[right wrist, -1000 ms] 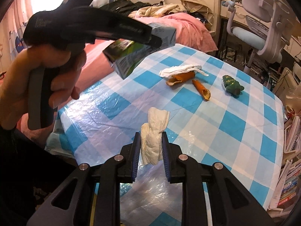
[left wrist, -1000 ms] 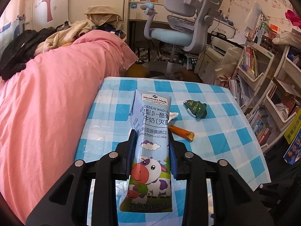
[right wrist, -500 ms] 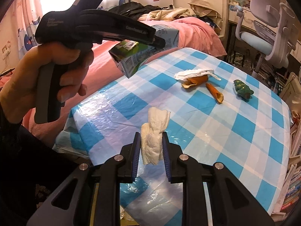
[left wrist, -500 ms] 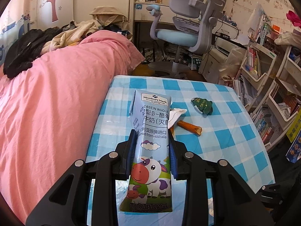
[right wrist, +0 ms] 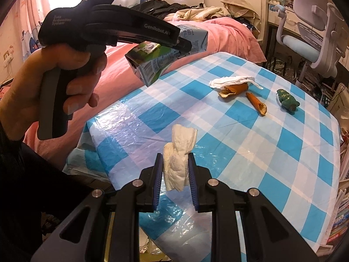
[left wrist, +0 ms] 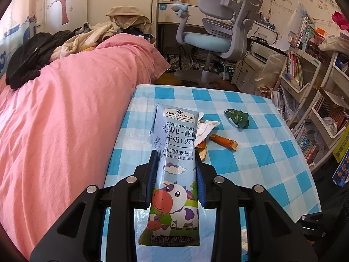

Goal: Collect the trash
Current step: 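Carry the tissue in the right tool to the yellow bucket while the left tool holds the carton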

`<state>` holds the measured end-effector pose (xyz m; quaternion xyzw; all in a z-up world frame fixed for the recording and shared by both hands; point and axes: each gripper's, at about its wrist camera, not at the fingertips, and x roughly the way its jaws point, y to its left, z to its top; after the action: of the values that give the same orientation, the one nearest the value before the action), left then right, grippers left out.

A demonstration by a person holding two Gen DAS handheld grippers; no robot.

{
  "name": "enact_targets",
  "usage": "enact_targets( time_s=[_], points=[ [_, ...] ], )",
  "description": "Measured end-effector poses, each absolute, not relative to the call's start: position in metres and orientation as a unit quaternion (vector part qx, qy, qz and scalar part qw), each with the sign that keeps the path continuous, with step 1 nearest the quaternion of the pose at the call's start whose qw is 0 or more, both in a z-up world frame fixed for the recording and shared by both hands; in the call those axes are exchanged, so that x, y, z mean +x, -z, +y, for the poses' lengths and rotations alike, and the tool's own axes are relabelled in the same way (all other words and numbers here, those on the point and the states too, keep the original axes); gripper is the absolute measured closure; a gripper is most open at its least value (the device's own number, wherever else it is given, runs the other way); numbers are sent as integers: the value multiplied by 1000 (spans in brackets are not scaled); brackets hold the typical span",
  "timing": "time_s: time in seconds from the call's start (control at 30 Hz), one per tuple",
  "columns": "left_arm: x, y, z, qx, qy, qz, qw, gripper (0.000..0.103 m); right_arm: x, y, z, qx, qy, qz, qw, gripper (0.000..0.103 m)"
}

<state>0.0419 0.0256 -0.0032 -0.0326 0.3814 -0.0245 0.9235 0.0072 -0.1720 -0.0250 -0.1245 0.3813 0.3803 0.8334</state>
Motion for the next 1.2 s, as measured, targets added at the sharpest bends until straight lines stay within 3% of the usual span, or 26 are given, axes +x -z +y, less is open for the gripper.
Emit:
enact_targets(
  time_s=[1.2],
  points=[
    [28, 4, 29, -26, 29, 383, 923, 73, -15, 40, -145, -154, -431, 393, 797, 79]
  ],
)
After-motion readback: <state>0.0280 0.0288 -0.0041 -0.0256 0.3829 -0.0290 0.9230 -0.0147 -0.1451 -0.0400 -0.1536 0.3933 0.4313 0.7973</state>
